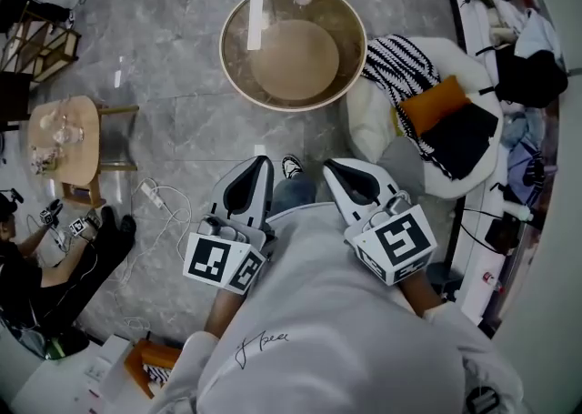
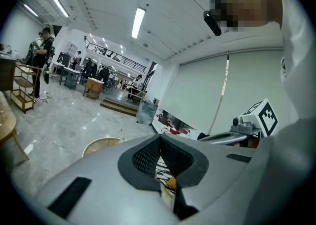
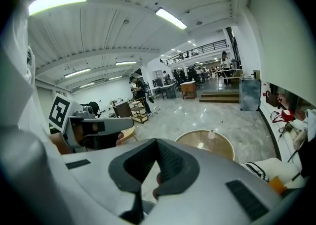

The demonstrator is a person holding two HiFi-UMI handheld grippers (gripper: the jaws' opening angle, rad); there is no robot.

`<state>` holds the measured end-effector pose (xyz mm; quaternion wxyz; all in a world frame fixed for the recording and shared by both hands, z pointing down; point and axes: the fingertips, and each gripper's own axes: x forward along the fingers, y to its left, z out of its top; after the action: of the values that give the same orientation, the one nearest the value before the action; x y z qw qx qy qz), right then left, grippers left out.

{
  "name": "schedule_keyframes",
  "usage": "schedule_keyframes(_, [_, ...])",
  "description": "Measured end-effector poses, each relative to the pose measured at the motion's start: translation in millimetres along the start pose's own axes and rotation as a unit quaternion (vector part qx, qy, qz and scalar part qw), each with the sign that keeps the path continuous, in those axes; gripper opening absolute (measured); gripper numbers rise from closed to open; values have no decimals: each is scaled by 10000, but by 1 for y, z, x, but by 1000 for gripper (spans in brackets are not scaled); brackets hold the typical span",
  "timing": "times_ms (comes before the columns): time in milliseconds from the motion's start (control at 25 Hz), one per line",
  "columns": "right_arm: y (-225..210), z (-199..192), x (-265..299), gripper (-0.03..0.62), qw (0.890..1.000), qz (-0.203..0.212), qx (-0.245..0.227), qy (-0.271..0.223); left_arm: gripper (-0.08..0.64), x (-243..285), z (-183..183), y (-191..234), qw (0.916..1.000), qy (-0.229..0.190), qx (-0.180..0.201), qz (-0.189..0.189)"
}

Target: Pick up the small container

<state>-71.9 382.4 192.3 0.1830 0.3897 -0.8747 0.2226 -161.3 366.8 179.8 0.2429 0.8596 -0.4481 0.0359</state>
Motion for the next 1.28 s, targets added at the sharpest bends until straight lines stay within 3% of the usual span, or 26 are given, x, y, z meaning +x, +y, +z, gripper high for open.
schedule_keyframes(800, [-18, 24, 39, 17, 9990, -335, -305, 43, 18, 14, 17, 50, 10000, 17, -23, -39])
schedule_keyframes(1280, [-81, 64, 60, 16, 9979, -413, -395, -303, 18, 66, 45, 60, 10000, -61, 24, 33])
